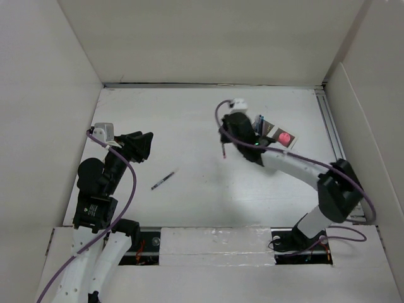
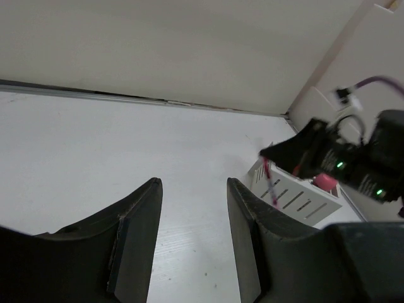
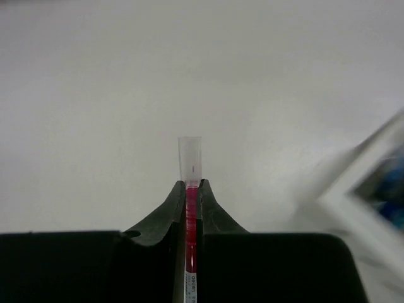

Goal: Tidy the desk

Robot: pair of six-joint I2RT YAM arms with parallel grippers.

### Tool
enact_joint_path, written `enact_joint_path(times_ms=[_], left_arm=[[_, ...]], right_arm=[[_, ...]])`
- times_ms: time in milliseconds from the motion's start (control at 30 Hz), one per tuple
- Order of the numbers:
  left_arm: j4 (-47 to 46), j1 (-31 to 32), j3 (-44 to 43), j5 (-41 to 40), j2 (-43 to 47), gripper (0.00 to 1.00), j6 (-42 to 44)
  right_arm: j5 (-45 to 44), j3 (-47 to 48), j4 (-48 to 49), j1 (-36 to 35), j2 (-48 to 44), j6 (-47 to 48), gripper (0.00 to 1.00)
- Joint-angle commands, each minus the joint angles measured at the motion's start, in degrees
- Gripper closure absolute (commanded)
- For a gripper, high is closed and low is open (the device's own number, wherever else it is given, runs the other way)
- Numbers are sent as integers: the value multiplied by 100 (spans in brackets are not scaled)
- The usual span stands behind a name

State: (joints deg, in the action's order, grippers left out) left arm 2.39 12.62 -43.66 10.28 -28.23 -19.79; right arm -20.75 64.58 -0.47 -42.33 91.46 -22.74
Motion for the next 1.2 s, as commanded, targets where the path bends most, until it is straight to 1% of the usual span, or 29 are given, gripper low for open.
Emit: enact_joint_path(times_ms=[0, 33, 67, 100, 200, 233, 367, 467, 567, 600, 733, 767, 800, 833, 867, 900, 933, 967, 1033, 1133, 1167], left_arm=[[-266, -32, -125, 53, 37, 59, 28], [-274, -32, -117, 70, 54, 59, 37], [-283, -32, -116, 53, 72, 59, 28], [-275, -32, -125, 27, 72, 59, 28], [-274, -32, -116, 44, 81, 59, 28], [-274, -32, -108, 61, 89, 59, 28], [-266, -32, -125, 18, 46, 59, 37], [-274, -32, -116, 9, 81, 59, 37], [-266, -32, -134, 0, 37, 59, 46], [-266, -32, -117, 9, 37, 59, 46], [-283, -32, -134, 9, 19, 59, 28], [-266, -32, -143, 17, -16, 59, 37], [-266, -32, -143, 52, -16, 59, 37], [-274, -32, -117, 87, -7, 59, 37], [-292, -32, -134, 79, -16, 59, 28], [-292, -32, -134, 70, -16, 59, 28], [-292, -32, -134, 53, -16, 59, 28], [-275, -32, -134, 70, -25, 59, 28], [-274, -32, -117, 97, 1, 59, 28], [-292, -32, -134, 35, 37, 59, 28], [-275, -32, -125, 26, 19, 59, 28]], right_arm=[[-938, -575, 1117, 802, -1021, -117, 100], [-1122, -700, 1580, 944, -1138, -64, 100], [-1550, -762, 1724, 1076, -1209, 32, 100], [-1694, -797, 1830, 1347, -1227, 85, 100], [-1827, -745, 2164, 1823, -1043, 174, 100], [-1810, -649, 2200, 2042, -851, 182, 100], [-2029, -481, 2358, 2263, -516, 252, 100], [-2318, -490, 2727, 2264, -243, 532, 100], [-2661, -472, 2683, 2194, -67, 587, 100], [-2679, -620, 2745, 2194, -76, 604, 100], [-3136, -1034, 3008, 1694, -155, 631, 100], [-3467, -1139, 3139, 1579, -181, 683, 97], [-3671, -1245, 3263, 1309, -286, 762, 92], [-3812, -1376, 3351, 1219, -348, 789, 82], [-3735, -1473, 3299, 1157, -505, 780, 72], [-3734, -1474, 3299, 1156, -585, 780, 72], [-3726, -1509, 3142, 1104, -664, 737, 66], [-3647, -1518, 3036, 1051, -752, 562, 62], [-3541, -1527, 2738, 920, -1041, 464, 57], [-3042, -1553, 2317, 691, -1419, 280, 56], [-2753, -1501, 2201, 482, -1473, 201, 57]])
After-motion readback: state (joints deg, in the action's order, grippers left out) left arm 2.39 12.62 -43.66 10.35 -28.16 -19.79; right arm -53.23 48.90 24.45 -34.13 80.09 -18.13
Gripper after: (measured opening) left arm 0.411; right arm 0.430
